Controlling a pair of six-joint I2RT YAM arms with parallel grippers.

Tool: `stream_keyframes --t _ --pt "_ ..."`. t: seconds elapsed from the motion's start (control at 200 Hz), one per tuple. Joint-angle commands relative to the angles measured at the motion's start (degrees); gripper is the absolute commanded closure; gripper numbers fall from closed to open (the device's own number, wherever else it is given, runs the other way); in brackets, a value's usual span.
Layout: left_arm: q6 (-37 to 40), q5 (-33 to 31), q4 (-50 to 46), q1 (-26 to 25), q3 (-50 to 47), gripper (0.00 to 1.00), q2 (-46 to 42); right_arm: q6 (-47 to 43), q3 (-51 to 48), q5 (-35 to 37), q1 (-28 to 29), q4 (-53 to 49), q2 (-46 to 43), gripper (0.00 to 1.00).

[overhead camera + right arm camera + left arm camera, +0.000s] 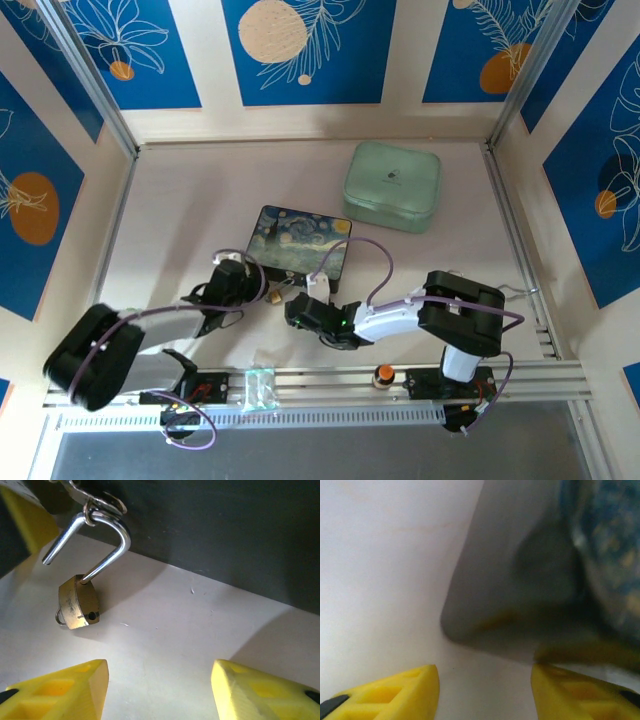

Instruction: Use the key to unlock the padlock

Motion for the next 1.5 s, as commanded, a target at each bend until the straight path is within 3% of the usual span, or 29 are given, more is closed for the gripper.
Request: stream_keyframes --t 0.0,0.275,0.395,0.65,0.92,1.091,1.326,1.496 --pt "-0.4 1.8 2.5 -2.4 -0.1 0.48 5.2 2.3 -1.5 1.5 -0.1 -3.3 -0.2 0.42" --pt "-2.3 -2.6 -1.2 -11.0 -1.0 0.63 6.8 4.3 -0.3 1.2 -0.4 -4.6 0.8 0.42" --pt "-5.1 -2.3 2.2 -13.3 -3.8 0.67 7.1 4.4 -0.8 0.4 -1.1 -3.3 0.9 0.42" --pt "-7.5 0.4 7.9 -16.3 -4.6 0.79 8.6 -2.5 -5.0 -9.6 -4.1 15.7 2.1 0.41" --pt "-9.9 0.3 9.3 -19.1 -5.3 0.90 7.4 0.6 3.2 -3.6 -3.5 -1.1 4.5 0.41" --pt "-12.1 -0.9 6.1 -20.5 -5.5 0.92 5.4 1.6 5.0 -2.5 -3.8 -3.5 5.2 0.41" --pt "-10.7 -6.1 -3.8 -20.4 -4.7 0.91 -2.4 1.5 3.9 -3.0 -3.4 -2.6 6.3 0.45" --pt "-9.5 -9.5 -12.1 -19.2 -4.6 0.91 -11.1 -1.8 10.1 1.1 -1.6 -11.7 10.7 0.48"
